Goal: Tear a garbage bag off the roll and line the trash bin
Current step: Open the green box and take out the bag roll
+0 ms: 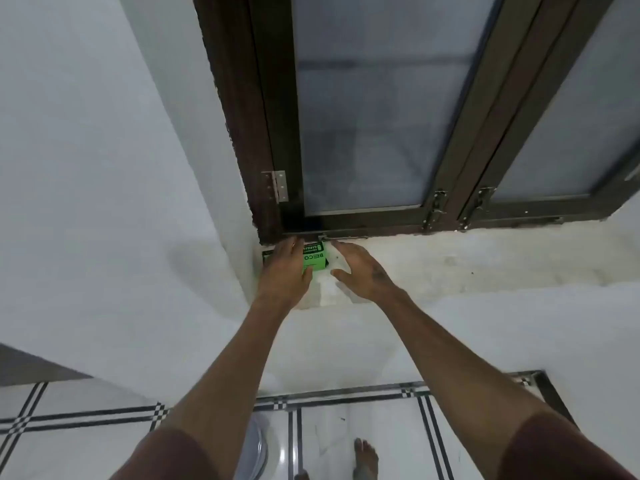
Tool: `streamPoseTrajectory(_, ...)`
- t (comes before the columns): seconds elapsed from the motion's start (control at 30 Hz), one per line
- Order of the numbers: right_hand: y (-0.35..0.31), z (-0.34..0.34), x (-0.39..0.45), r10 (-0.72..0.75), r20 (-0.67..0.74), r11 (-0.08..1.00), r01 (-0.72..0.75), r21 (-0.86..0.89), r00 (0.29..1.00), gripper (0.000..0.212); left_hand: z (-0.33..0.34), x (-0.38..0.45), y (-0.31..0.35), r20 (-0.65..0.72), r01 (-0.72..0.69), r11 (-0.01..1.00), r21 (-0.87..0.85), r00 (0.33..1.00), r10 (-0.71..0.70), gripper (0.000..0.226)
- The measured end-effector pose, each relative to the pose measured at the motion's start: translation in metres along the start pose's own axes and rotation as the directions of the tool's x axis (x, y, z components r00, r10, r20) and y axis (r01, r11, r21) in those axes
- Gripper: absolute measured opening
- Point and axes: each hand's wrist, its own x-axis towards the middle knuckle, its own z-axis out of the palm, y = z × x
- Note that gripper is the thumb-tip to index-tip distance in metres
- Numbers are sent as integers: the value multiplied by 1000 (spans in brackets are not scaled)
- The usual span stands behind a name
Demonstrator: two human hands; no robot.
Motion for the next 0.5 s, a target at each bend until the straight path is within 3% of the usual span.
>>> streamPoseTrajectory(0.17, 13, 11, 29, -39, 48, 990, 32, 140, 998, 74, 21, 13, -8, 106, 38, 998, 50, 993, -43, 70)
streamPoseTrajectory(0.37, 33, 5, 40, -136, 40, 971, 125, 205, 990, 57, 31, 16, -8, 44, 67, 998, 11, 997, -67, 55)
streamPoseTrajectory(0.5, 42, -19, 26, -83, 33, 899, 60, 434, 996, 44, 33, 13, -6, 41, -20, 996, -83, 999, 23, 56)
